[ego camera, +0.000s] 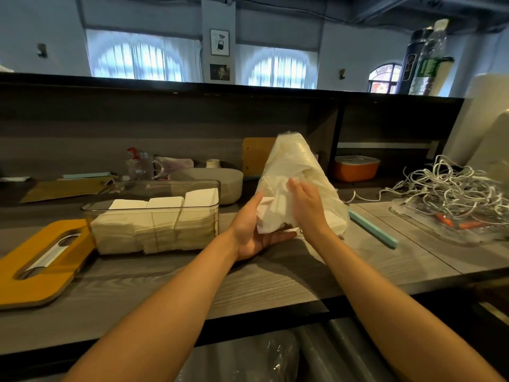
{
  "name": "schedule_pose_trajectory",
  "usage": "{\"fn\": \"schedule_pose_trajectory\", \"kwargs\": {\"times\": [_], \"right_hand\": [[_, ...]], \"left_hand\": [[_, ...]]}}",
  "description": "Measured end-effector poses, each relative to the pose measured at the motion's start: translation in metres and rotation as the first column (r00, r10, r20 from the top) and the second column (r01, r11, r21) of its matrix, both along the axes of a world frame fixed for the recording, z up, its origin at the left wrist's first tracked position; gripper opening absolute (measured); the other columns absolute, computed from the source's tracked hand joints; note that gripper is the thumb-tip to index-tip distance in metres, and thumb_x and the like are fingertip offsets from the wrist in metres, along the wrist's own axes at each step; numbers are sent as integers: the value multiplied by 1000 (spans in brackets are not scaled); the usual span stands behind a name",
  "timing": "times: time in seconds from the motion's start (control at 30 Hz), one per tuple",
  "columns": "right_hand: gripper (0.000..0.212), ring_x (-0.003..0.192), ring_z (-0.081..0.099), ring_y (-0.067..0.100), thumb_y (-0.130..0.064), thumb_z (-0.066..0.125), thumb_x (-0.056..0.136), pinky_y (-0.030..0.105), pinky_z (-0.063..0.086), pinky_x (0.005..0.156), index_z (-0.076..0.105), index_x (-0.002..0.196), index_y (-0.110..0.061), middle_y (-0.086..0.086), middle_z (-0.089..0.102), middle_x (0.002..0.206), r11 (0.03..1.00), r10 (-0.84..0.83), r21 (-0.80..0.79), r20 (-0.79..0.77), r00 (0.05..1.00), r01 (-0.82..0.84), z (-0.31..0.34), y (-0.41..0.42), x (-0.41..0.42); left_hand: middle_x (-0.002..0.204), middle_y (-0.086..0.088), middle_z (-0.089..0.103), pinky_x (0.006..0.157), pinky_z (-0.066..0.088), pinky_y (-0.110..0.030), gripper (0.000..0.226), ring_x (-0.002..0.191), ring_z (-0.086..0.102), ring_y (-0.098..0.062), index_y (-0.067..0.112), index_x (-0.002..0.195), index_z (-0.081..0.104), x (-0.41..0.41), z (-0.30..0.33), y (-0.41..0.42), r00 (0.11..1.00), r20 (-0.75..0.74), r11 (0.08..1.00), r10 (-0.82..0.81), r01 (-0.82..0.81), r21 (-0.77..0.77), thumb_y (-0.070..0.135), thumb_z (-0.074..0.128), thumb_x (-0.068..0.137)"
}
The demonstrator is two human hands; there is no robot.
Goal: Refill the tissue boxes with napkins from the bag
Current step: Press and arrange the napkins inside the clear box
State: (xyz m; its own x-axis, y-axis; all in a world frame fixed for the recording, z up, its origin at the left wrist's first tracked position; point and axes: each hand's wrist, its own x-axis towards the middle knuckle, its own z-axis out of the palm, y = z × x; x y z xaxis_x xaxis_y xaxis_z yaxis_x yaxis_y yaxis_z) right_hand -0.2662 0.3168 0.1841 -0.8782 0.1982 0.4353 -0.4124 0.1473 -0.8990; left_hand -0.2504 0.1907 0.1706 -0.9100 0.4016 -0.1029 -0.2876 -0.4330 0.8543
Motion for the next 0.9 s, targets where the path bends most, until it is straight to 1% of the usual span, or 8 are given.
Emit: {"fn": "schedule_pose_trajectory", "kwargs": {"times": [0.1, 0.2, 0.33, 0.43, 0.57, 0.63, 0.73, 0.9], "right_hand": [[40, 63, 45, 14, -29, 39, 105, 33, 34, 61, 53, 69, -18, 2, 48, 65, 976, -64, 210, 7, 998, 61, -10, -1, -6], [36, 72, 51, 20, -29, 39, 105, 35, 39, 68, 56, 76, -14, 10, 54, 75, 979, -40, 205, 66, 997, 26, -9, 1, -8], [36, 89, 59, 34, -30, 40, 104, 42, 51, 79, 64, 100, -3, 20, 62, 96, 993, -112, 41, 105, 988, 108, -6, 8, -10], [24, 97, 60, 22, -35, 41, 104, 36, 51, 84, 60, 100, -21, 7, 63, 102, 981, -135, -123, 138, 981, 152, -2, 13, -10], [55, 115, 58, 27, -60, 58, 88, 51, 49, 100, 45, 131, -30, 3, 57, 126, 870, 248, -486, 291, 924, -80, -1, 19, -11], [40, 116, 57, 27, -41, 65, 91, 50, 48, 101, 50, 125, -26, 6, 57, 128, 894, 282, -421, 265, 922, -153, 2, 20, -7], [21, 112, 59, 27, -13, 67, 91, 46, 51, 99, 60, 107, -23, 8, 60, 125, 913, 171, -401, 203, 964, -77, 4, 21, -7], [26, 104, 64, 21, -11, 67, 91, 34, 58, 85, 63, 116, -13, 1, 66, 110, 868, -59, -492, 35, 998, 69, 7, 35, -9]], "left_hand": [[127, -14, 67, 95, 55, -48, 51, 112, 66, -31, 19, 137, 54, 2, -1, 2, 995, -93, 999, -27, 23, -50, 52, 42, 100], [116, -12, 70, 79, 61, -37, 38, 101, 70, -25, 11, 137, 53, 0, -5, 6, 988, -155, 987, 30, -54, -151, 21, 55, 100], [105, -11, 70, 69, 62, -35, 23, 91, 70, -23, 11, 123, 56, 1, -5, 7, 989, -141, 986, 43, -65, -157, 6, 50, 101], [100, -9, 71, 71, 61, -35, 18, 87, 70, -21, 15, 111, 58, 4, -3, 4, 990, -134, 985, 34, -56, -164, 3, 48, 101], [107, -13, 68, 84, 58, -45, 16, 98, 67, -29, 15, 111, 56, 6, 0, -1, 991, -111, 986, 72, -87, -140, 5, 48, 101], [112, -16, 66, 91, 56, -47, 16, 106, 66, -33, 15, 113, 56, 6, 2, -3, 992, -97, 987, 85, -97, -131, 8, 48, 102], [107, -14, 67, 79, 60, -41, 18, 99, 67, -30, 14, 118, 55, 6, 2, -4, 991, -83, 984, 105, -116, -137, 8, 49, 102], [100, -13, 65, 61, 63, -37, 23, 84, 67, -27, 6, 125, 52, 7, 4, -2, 989, -14, 984, 145, -145, -105, 4, 46, 103]]}}
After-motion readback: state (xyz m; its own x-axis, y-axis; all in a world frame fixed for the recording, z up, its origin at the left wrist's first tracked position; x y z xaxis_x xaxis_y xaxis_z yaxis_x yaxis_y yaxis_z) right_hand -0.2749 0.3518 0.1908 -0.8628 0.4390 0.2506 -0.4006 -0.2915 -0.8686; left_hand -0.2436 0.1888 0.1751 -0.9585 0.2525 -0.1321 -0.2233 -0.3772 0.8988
